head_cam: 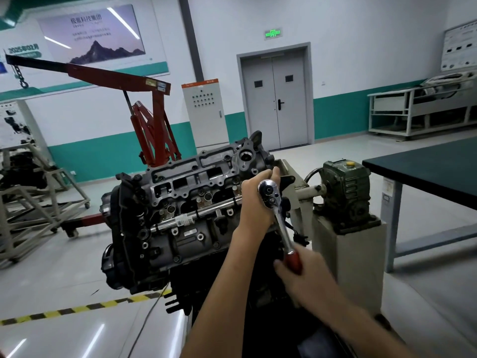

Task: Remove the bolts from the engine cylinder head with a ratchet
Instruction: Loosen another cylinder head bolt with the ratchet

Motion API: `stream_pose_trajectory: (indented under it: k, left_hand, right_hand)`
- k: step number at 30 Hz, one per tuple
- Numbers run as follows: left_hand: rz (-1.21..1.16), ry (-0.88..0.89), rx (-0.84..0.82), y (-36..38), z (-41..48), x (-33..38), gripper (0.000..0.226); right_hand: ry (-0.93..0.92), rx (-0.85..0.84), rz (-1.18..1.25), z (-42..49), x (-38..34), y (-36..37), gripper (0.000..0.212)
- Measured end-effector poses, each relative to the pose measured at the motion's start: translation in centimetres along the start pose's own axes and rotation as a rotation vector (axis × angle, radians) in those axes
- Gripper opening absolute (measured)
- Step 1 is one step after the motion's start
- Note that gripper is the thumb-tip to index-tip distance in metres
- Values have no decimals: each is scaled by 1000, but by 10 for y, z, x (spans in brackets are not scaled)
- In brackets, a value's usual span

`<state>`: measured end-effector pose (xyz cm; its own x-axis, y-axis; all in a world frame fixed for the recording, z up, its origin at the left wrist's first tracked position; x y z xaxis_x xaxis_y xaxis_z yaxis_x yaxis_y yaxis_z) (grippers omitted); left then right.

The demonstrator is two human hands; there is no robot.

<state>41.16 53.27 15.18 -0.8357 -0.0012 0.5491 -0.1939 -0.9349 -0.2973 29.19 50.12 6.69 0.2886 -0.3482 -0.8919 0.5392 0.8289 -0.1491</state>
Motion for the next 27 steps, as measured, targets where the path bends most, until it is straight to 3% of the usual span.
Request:
stream_pose_trajectory:
  k: [2, 4, 7, 9, 12, 15, 19, 21, 24, 25, 27]
  left_hand:
    - [-20, -17, -8, 3, -2, 2, 51]
    - [-26, -23, -34, 1, -1, 0, 50]
    - [58, 15, -151, -5, 2, -2, 48]
    - [141, 54, -222, -8, 6, -1, 48]
    - [197, 93, -273, -10, 10, 1, 50]
    - [101, 49, -190, -10, 7, -4, 47]
    - [48, 40, -32, 2, 3, -2, 49]
    - [40, 30, 4, 8, 3, -2, 50]
    - [-27, -22, 27, 10, 2, -4, 49]
    - [-25, -28, 32, 9, 1, -4, 48]
    - [11, -16, 15, 5, 2, -5, 47]
  right_hand:
    - [114, -39, 264, -9, 5, 29, 33]
    - [141, -87, 255, -9, 6, 31, 29]
    - [52, -113, -96, 11, 3, -17, 30]
    - [23, -217, -316, 33, -8, -59, 24]
    - [-159, -274, -733, 71, -41, -103, 23]
    - [-230, -236, -838, 81, -54, -107, 17]
    - [-43, -119, -413, 38, -13, -72, 11]
    - [3, -58, -139, 13, 1, -40, 22]
    - [164, -127, 343, -8, 10, 18, 26]
    - [207, -152, 440, -10, 10, 29, 29]
    - [218, -180, 374, -8, 10, 25, 34]
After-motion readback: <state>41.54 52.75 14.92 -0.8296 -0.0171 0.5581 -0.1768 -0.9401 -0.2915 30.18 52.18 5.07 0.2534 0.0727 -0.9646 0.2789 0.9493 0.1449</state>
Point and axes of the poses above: each hand's wrist, its own z-axis towards the middle knuckle, its own y-axis out of the palm, x = y × z, the point moved 3 cm from there along z, towards the middle knuckle, and after that the axes turned 15 degrees about z, right-handed, at the moved point
